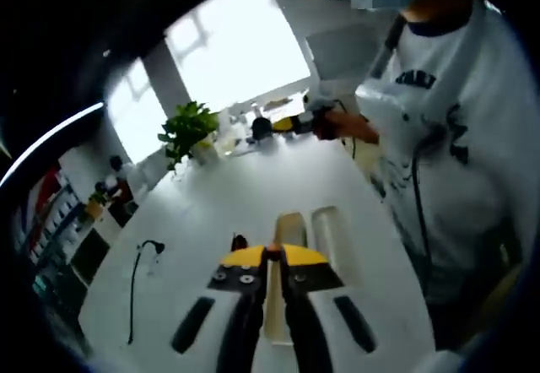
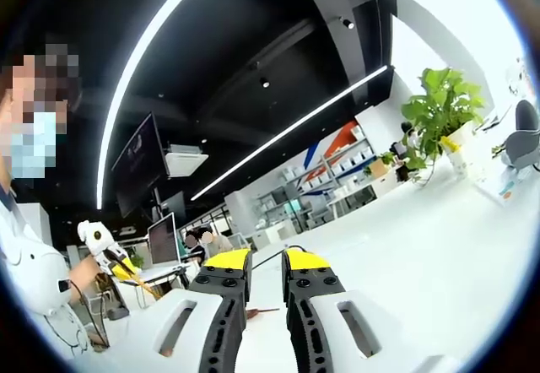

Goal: Arrange the utensils inside the cutlery case until each visible utensil rests in its matching compartment.

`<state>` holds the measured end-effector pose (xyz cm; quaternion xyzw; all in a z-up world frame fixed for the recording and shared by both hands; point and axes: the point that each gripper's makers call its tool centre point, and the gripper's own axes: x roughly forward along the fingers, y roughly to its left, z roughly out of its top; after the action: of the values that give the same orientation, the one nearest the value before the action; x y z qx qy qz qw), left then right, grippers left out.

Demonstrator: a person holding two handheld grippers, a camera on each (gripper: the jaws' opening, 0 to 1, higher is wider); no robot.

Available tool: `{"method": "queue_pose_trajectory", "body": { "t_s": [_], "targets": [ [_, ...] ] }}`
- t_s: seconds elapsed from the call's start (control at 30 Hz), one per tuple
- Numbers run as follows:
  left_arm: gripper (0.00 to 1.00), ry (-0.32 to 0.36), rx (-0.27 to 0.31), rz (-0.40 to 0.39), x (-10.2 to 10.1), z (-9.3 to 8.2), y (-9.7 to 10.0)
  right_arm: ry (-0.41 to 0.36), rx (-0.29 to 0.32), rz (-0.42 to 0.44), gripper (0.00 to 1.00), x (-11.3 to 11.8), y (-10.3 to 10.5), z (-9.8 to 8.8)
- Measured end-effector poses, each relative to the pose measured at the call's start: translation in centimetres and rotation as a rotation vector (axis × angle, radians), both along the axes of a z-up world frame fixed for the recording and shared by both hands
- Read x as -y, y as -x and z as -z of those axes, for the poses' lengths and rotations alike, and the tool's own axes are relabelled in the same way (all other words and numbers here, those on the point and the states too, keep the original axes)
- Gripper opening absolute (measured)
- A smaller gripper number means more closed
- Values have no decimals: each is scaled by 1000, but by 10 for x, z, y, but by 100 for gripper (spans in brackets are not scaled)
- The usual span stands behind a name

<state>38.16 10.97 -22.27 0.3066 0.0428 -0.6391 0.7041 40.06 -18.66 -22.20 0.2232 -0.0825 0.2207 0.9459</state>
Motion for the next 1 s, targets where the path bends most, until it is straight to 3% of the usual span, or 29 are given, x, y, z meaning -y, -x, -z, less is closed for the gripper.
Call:
{"method": "queue_pose_trajectory", "body": {
  "t_s": [0.17, 0.3, 0.4, 0.53, 0.63, 0.7, 0.87, 1.0],
  "targets": [
    [5, -20, 35, 48, 11, -14, 0, 16, 6, -16, 14, -9, 4, -1],
    [5, -28, 78, 80, 18, -32, 2, 158, 25, -106, 17, -44, 10, -1],
    [5, -36, 102, 94, 23, -40, 4, 264, 14, -160, 20, -69, 10, 9],
    [5, -32, 117, 112, 25, -49, 11, 446, 11, -302, 24, -125, 10, 30],
    [5, -28, 123, 120, 24, -55, 14, 595, 50, -366, 25, -160, 7, 40],
    [5, -27, 127, 124, 22, -59, 17, 655, 100, -401, 24, -180, 6, 40],
    [5, 18, 131, 152, 23, -73, 33, 716, 139, -444, 22, -204, 2, 42],
    [5, 30, 143, 154, 19, -77, 34, 697, 155, -478, 14, -209, 5, 39]
  ]
}}
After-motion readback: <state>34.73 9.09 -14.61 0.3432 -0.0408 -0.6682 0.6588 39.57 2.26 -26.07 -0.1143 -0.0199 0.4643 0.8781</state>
